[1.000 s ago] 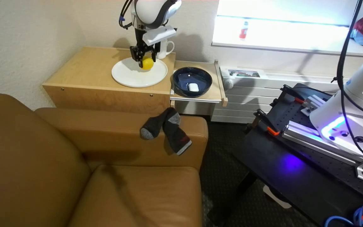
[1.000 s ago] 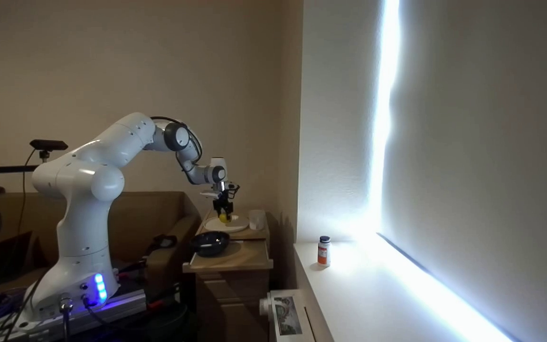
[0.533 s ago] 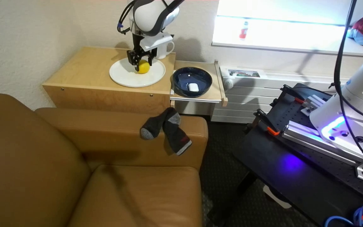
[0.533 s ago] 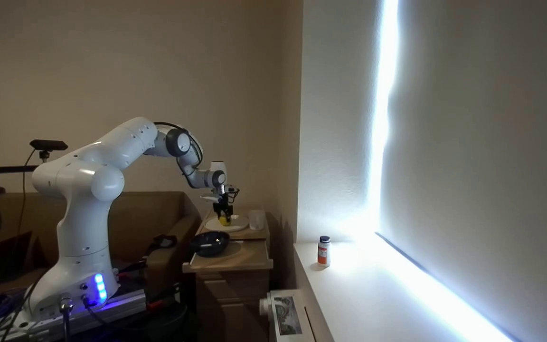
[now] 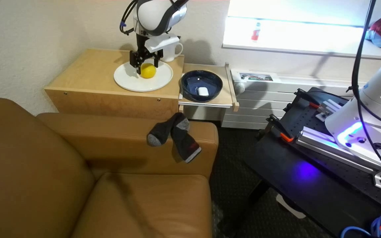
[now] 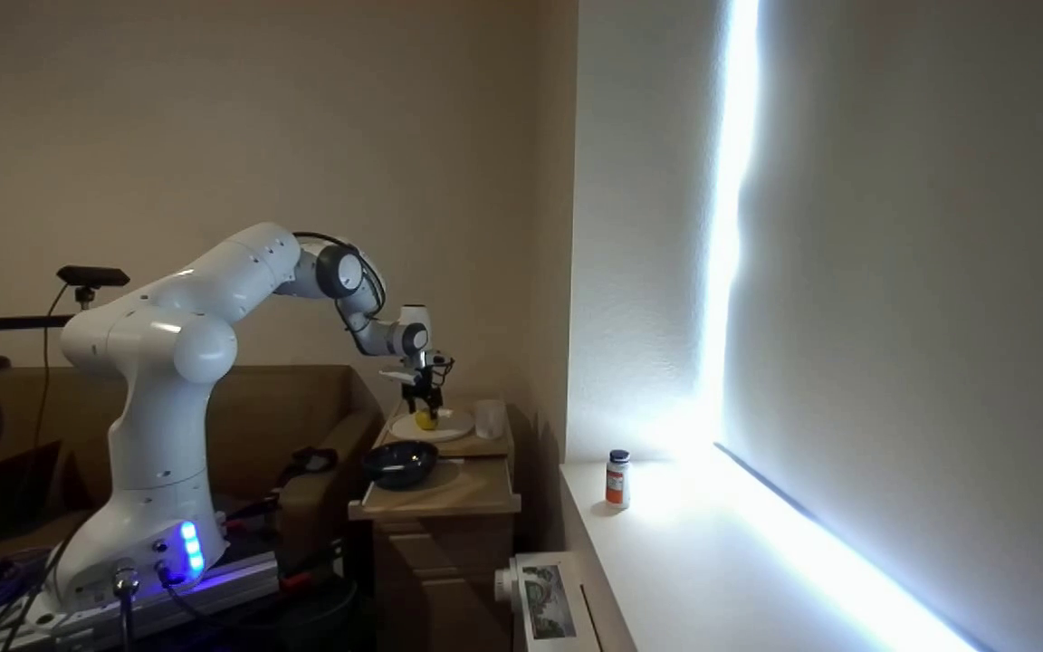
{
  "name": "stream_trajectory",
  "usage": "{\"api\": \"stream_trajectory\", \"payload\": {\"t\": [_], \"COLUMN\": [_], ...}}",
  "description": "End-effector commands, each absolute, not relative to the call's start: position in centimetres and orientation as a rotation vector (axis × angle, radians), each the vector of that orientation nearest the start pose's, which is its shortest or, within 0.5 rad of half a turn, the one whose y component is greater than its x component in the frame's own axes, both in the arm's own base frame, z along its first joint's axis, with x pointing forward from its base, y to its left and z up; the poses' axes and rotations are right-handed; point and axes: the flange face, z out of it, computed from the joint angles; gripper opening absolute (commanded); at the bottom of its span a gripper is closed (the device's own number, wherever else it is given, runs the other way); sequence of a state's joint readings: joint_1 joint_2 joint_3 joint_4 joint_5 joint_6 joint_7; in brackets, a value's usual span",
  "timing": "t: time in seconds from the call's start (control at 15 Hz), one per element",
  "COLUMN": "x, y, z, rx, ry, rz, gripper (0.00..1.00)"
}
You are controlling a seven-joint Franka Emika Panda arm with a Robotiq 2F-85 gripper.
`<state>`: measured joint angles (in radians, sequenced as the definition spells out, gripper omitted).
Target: Put the lemon on the plate
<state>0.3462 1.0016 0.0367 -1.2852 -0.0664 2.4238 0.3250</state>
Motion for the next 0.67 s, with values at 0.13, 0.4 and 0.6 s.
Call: {"api": "stream_trajectory", "payload": {"t": [0.13,0.4,0.6], "x": [68.3,66.0,67.5], "y": [26.3,27.4,28.2], "z": [22.9,28.4,28.8], "rx": [-3.077,-2.957,-2.932], "ry": [-0.090,-0.135,-0.122], "rz": [-0.363,-0.657,-0.669], "gripper": [1.00,1.00,1.00]}}
